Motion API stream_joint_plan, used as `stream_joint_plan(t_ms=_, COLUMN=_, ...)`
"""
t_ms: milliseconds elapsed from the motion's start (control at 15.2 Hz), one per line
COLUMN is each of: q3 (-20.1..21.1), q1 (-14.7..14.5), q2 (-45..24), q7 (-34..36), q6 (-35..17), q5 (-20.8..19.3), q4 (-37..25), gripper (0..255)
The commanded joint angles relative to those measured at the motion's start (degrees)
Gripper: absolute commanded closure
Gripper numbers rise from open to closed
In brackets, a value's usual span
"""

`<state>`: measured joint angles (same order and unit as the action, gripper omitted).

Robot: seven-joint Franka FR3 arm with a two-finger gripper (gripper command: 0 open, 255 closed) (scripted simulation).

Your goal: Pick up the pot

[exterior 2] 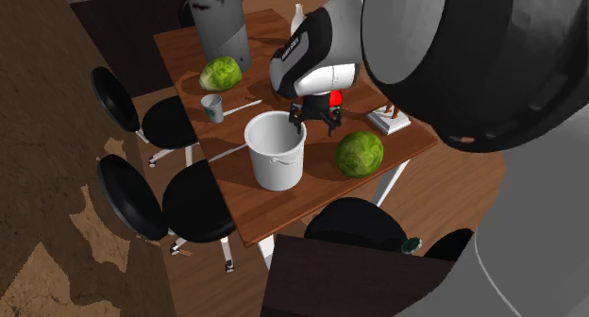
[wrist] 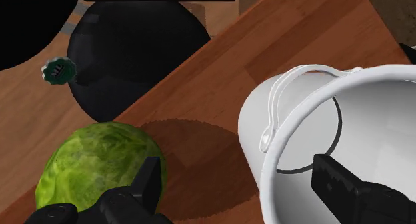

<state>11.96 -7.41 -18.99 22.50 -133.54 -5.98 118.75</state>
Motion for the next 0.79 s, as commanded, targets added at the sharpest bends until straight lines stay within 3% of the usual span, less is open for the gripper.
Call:
stream_joint_plan(t_ms=0, q3=-0.2, q1=-0.9, q2=-4.3, q7=1.2, q6=-0.8, q5=-0.8, q4=-3.7, gripper=0)
stream_joint_plan(t_ms=264, q3=-0.8, q1=-2.8, q2=-13.1, q7=3.0, q6=-1.3, q5=-2.1, q4=-12.4, gripper=0)
stream_joint_plan(t_ms=726, q3=-1.5, q1=-3.4, q2=-17.3, q7=3.5, q6=-4.4, q5=-3.0, q4=-13.6, gripper=0)
